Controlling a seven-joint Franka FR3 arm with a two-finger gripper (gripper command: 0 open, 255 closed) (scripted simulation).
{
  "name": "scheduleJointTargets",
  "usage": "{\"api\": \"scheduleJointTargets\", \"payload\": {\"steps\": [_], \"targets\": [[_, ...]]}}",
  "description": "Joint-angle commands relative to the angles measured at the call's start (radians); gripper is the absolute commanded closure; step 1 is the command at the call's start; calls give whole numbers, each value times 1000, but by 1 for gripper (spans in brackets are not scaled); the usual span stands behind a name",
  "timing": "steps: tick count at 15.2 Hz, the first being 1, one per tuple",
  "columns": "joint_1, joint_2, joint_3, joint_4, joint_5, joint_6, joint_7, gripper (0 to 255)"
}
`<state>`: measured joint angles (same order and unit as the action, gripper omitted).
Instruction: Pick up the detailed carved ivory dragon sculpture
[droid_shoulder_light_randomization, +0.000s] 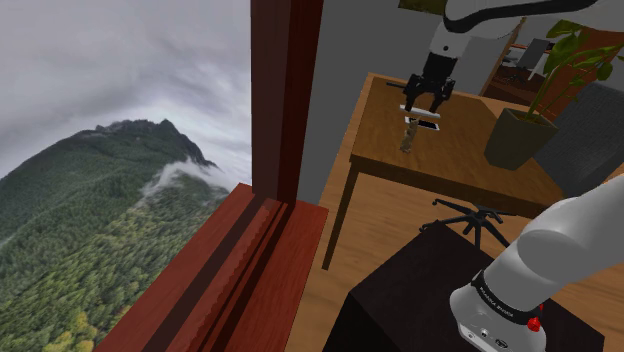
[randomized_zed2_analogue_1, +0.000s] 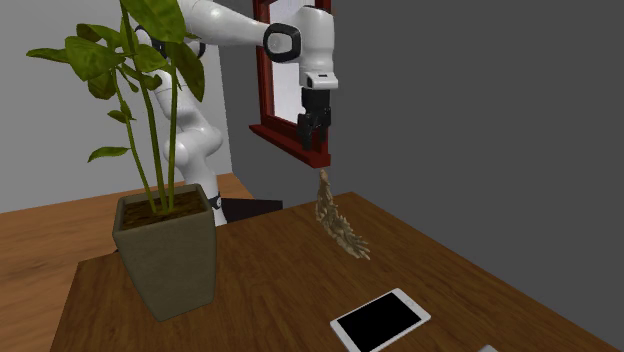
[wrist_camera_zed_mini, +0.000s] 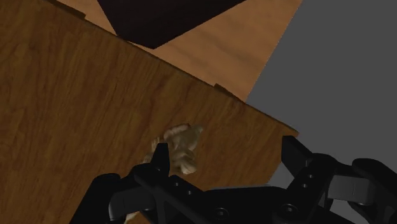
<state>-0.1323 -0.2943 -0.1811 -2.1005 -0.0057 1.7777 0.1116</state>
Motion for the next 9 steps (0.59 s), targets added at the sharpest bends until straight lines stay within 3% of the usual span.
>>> {"api": "scheduleJointTargets", "payload": {"steps": [1, 9], "targets": [[-13, 69, -17, 39, 3, 23, 13, 0], [-77, 330, -91, 227, 39, 62, 43, 0]]}}
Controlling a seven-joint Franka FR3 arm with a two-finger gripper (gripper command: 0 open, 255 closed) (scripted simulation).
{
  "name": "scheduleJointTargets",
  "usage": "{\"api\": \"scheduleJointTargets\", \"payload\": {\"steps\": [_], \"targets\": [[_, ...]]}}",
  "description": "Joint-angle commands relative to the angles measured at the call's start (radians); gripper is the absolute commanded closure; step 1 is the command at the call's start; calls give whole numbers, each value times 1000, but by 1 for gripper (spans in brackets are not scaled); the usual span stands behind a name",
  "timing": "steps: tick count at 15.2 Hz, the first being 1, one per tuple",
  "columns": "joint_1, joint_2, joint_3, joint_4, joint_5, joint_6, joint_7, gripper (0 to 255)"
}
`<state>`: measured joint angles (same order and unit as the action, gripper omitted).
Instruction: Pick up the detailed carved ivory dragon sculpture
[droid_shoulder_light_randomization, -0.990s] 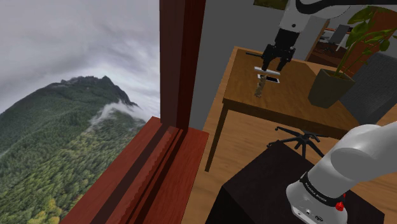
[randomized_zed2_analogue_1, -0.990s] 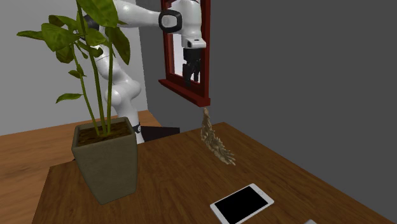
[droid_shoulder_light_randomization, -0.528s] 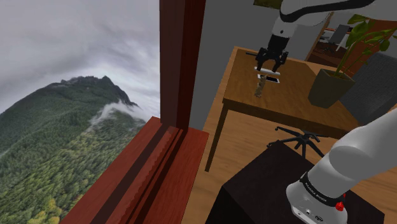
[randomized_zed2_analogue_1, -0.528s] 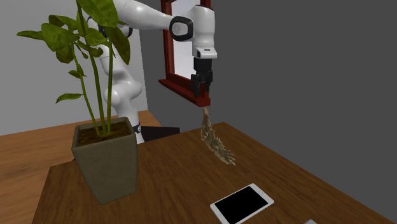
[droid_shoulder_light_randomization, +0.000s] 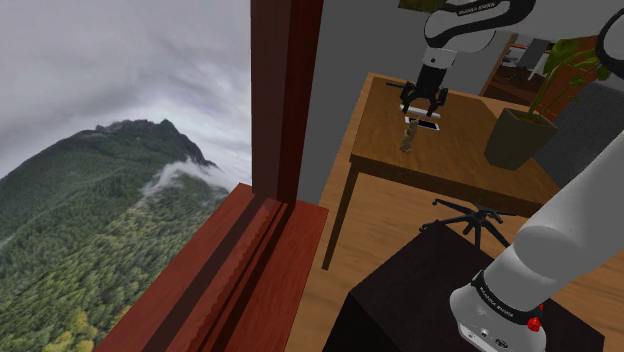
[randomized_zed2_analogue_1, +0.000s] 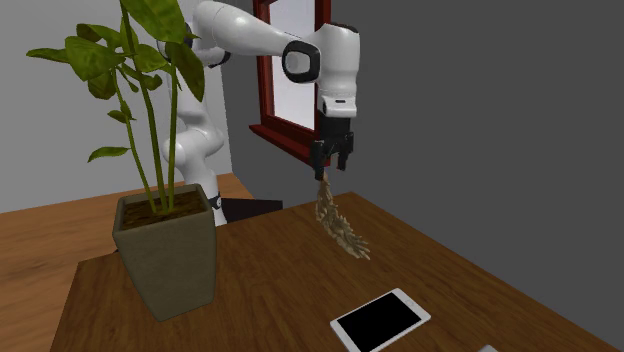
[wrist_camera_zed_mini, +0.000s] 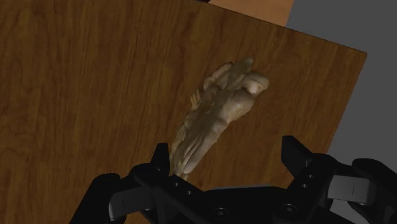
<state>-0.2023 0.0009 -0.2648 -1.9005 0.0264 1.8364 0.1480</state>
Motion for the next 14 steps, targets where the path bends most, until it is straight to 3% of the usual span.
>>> {"api": "scheduleJointTargets", "payload": {"steps": [1, 6, 14], "targets": [[-17, 68, -16, 54, 14, 5, 10, 0], [-70, 232, -55, 197, 55, 1, 24, 0], [-71, 257, -52, 127, 65, 95, 17, 0]]}}
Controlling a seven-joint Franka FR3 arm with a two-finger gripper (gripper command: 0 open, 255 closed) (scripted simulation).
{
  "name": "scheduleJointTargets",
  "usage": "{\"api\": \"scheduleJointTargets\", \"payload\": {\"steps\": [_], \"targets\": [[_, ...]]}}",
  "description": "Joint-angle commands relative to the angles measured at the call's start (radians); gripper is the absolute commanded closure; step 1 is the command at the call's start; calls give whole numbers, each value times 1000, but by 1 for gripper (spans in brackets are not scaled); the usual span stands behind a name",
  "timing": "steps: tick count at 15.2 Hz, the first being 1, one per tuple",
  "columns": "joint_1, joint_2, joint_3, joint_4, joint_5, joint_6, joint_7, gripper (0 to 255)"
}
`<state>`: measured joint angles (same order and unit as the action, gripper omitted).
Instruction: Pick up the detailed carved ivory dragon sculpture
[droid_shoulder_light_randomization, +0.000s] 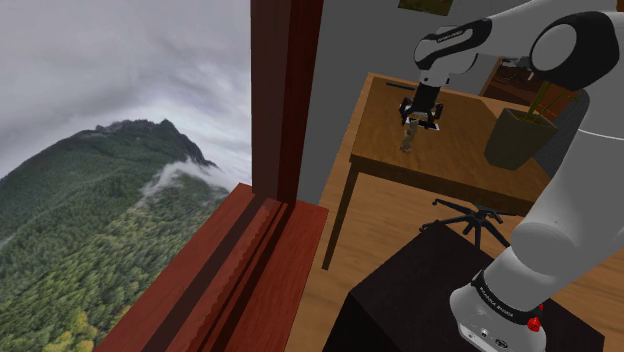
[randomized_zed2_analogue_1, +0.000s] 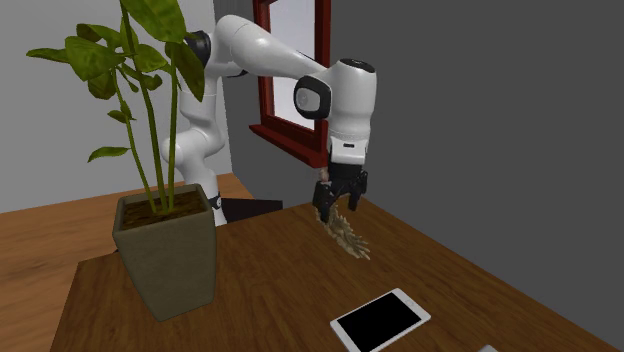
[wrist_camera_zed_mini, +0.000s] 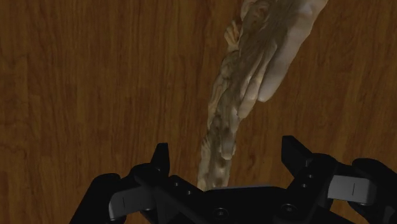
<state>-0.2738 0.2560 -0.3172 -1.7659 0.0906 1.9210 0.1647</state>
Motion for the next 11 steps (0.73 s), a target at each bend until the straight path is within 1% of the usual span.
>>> {"api": "scheduleJointTargets", "payload": {"steps": [1, 2, 3, 11], "targets": [[0, 2, 1, -7, 1, 10, 0, 0], [0, 2, 1, -7, 1, 10, 0, 0], [0, 2, 1, -7, 1, 10, 0, 255], [0, 2, 1, -7, 1, 10, 0, 255]]}}
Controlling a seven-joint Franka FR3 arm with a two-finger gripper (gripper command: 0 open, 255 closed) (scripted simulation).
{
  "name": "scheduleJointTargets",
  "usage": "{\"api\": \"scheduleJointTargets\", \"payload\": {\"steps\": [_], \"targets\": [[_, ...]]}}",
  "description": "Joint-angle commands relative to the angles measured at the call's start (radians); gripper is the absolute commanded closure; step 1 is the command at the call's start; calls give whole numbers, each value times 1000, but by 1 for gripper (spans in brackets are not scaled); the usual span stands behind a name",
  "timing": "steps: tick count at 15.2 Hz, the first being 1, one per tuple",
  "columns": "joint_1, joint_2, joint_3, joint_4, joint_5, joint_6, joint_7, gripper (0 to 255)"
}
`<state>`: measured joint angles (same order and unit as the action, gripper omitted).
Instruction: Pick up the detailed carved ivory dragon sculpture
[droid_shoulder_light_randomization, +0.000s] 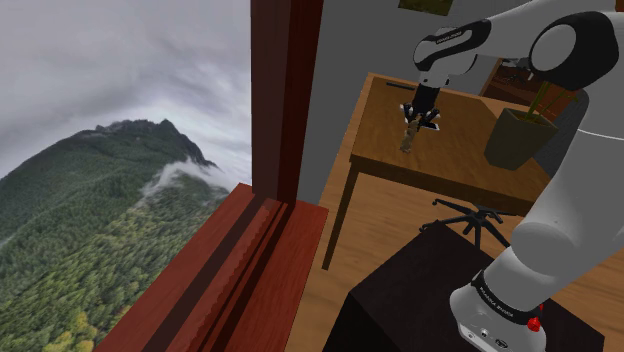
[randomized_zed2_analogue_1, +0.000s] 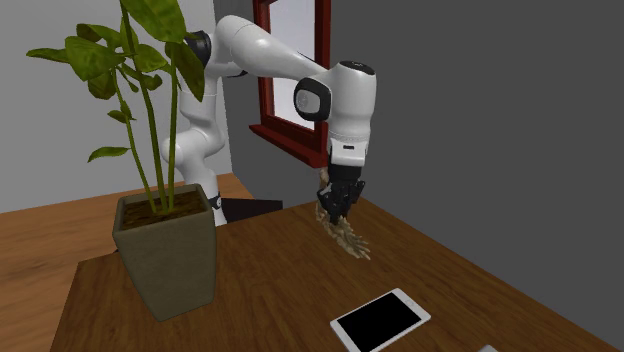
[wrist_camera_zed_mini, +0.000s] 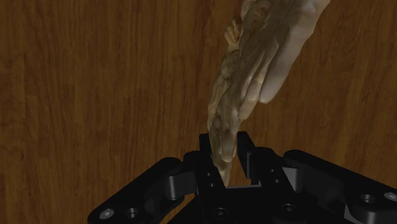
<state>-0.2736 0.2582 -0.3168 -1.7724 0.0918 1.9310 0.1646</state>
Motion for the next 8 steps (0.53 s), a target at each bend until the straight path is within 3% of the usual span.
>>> {"api": "scheduleJointTargets", "payload": {"steps": [1, 8], "targets": [[0, 0, 0, -1, 0, 0, 0, 255], [1, -24, -3, 63, -10, -86, 7, 255]]}}
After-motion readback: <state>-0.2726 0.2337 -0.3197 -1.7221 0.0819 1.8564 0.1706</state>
